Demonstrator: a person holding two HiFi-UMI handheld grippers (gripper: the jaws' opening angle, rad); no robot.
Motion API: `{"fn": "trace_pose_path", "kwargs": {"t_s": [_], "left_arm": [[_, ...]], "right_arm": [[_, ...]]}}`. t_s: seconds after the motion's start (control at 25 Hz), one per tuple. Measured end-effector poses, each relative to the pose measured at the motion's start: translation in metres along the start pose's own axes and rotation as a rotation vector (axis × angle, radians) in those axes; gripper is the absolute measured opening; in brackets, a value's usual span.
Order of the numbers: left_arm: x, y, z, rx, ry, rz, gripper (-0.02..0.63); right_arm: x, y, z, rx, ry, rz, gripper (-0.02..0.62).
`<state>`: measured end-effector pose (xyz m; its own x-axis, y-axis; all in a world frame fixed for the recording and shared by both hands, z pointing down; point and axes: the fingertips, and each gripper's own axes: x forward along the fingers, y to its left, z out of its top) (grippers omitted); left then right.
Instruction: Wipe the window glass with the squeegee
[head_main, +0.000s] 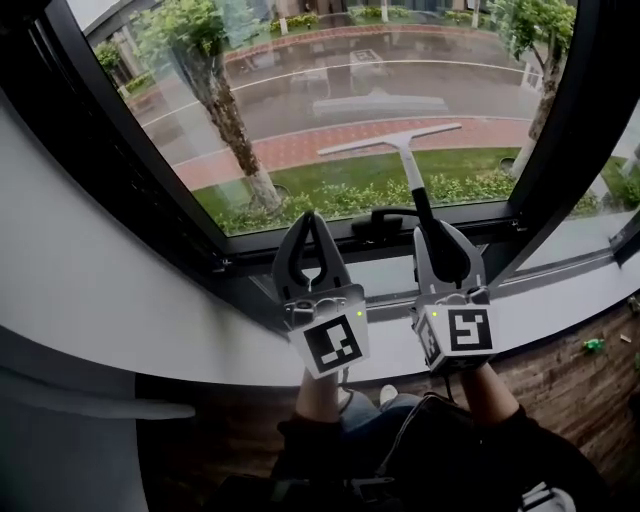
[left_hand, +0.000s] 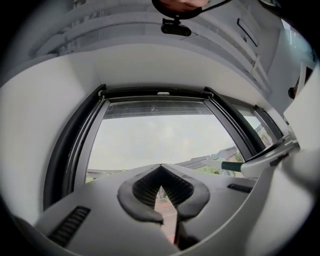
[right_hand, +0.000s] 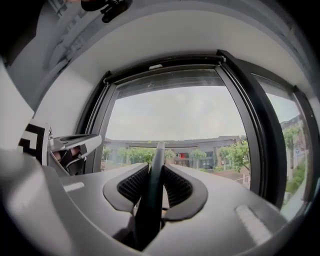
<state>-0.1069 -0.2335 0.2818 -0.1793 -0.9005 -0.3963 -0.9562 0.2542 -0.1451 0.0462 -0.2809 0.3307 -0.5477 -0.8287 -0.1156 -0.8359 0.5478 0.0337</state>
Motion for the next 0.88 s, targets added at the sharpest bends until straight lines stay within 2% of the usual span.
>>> {"fn": "trace_pose_path", "kwargs": {"t_s": [0.24,0.6,0.88], "left_arm": [[0.013,0.048,0.040,0.024,-0.074,-0.016,0.000],[0.047,0.111,0.094,0.122,-0.163,-0.134,0.000],[0.066,0.149,0.133,0.039,-0.258,-0.159,0.000]], "right_arm": [[0.028,0.047,0.074,-0.004,-0.182,-0.005,0.095],[0.069,0.110,0.206,-0.046,-0.453,-0.063,0.095],[0.086,0.140,0.264,-0.052,-0.534,-0.091,0.095]]}}
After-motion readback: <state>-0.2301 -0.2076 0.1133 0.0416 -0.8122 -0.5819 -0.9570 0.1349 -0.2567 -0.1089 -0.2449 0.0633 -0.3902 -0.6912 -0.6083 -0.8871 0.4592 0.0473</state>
